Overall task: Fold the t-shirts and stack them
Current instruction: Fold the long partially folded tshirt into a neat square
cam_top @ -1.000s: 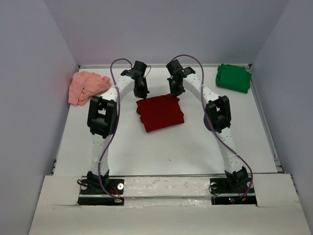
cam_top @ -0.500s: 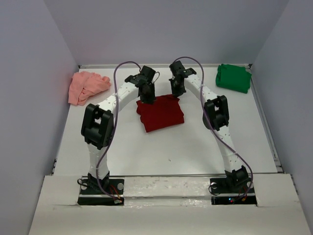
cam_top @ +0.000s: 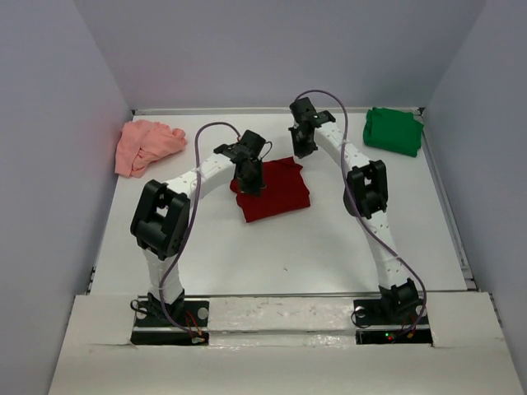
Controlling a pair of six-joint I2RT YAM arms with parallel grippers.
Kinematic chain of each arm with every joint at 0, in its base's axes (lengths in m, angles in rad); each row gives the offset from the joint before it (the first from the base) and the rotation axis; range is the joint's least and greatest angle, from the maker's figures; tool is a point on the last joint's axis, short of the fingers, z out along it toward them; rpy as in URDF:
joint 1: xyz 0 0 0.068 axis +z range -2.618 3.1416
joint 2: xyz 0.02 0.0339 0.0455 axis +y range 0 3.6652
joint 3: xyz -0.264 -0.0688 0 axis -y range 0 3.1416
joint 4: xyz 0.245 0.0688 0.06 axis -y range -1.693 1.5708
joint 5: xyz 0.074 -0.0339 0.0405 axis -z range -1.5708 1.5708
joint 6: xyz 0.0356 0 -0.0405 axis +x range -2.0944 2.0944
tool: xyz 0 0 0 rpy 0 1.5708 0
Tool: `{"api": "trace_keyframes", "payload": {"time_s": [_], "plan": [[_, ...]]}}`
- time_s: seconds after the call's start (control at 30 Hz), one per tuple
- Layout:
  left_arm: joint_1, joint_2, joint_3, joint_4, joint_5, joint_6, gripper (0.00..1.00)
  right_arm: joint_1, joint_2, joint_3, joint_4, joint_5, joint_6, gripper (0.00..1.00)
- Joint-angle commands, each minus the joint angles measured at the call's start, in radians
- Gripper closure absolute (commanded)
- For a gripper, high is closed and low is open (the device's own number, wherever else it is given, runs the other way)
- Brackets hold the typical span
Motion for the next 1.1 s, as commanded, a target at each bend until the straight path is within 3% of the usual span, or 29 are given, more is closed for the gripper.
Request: {"api": "trace_keyframes", "payload": {"time_s": [0.0,0.2,0.3,0.53,1.07], "plan": [[-0.004,-0.081,-0.037,0.027,-0.01,-0.015,1.0,-0.016,-0.141,0.054,0.019,0.034,-0.026,1.0],[-0.009,-0.08,-0.059,0.05,0.004,-0.023,1.0,-0.016,-0.284,-0.096,0.02,-0.107,0.029,1.0],[-0.015,-0.077,-0.057,0.052,0.003,-0.024,1.0,-0.007,-0.318,-0.214,0.057,-0.138,0.037,1.0],[-0.02,-0.066,-0.054,0.052,0.001,-0.029,1.0,0.036,-0.335,-0.297,0.068,-0.156,0.054,1.0],[-0.024,0.045,-0.037,0.058,0.024,-0.046,1.0,0.054,-0.238,-0.194,0.011,-0.143,0.055,1.0]]}}
